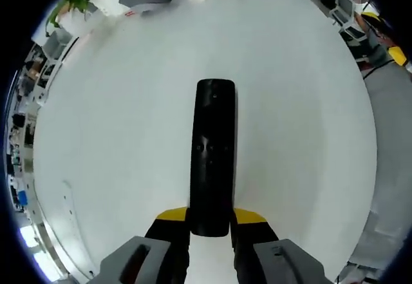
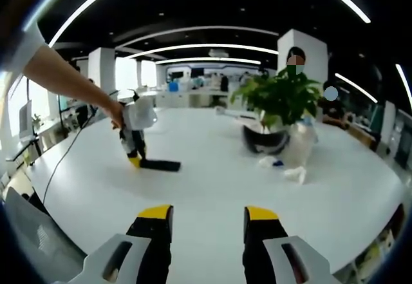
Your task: Press the specified remote control buttons in sequence, fully releasing each button before pressing the next.
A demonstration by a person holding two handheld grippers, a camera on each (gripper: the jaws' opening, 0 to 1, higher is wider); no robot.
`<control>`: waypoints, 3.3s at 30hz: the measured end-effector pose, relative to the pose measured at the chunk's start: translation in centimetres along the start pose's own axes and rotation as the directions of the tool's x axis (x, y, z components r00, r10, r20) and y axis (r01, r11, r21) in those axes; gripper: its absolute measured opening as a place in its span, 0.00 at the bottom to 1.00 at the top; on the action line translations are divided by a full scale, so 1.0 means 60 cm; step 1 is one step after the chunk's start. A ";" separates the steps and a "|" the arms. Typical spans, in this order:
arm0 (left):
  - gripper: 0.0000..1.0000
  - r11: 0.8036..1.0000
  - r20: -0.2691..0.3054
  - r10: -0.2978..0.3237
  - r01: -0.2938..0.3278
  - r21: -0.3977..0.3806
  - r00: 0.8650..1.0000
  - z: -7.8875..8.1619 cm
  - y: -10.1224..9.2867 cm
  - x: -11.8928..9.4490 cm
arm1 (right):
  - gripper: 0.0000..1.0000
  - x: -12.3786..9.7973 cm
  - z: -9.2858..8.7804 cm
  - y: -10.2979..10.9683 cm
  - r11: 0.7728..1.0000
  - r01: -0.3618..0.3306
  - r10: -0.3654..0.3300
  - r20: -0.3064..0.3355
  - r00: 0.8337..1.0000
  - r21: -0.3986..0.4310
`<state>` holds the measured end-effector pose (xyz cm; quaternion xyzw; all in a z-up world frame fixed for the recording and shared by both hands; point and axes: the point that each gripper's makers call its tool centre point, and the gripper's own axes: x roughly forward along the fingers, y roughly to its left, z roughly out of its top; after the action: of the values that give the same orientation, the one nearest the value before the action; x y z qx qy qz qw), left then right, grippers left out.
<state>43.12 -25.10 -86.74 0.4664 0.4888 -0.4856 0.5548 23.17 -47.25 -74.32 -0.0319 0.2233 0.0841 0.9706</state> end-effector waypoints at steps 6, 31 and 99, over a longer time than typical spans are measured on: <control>0.23 1.000 0.005 0.003 -0.002 -0.024 1.000 -0.002 -0.014 -0.002 | 0.42 -0.001 0.000 -0.001 1.000 -0.001 0.001 0.002 1.000 0.015; 0.23 0.997 0.065 0.005 0.000 -0.074 0.998 -0.002 -0.060 -0.003 | 0.39 0.002 -0.007 0.001 1.000 -0.010 0.010 -0.021 1.000 0.019; 0.23 0.999 0.051 -0.004 0.006 -0.037 0.999 -0.013 -0.240 -0.013 | 0.00 -0.002 -0.040 0.055 0.984 -0.146 0.160 -0.154 0.975 0.102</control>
<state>28.67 -25.63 -86.65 0.4422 0.4848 -0.4894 0.5744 21.45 -44.26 -76.47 0.0225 0.3067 0.1457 0.9403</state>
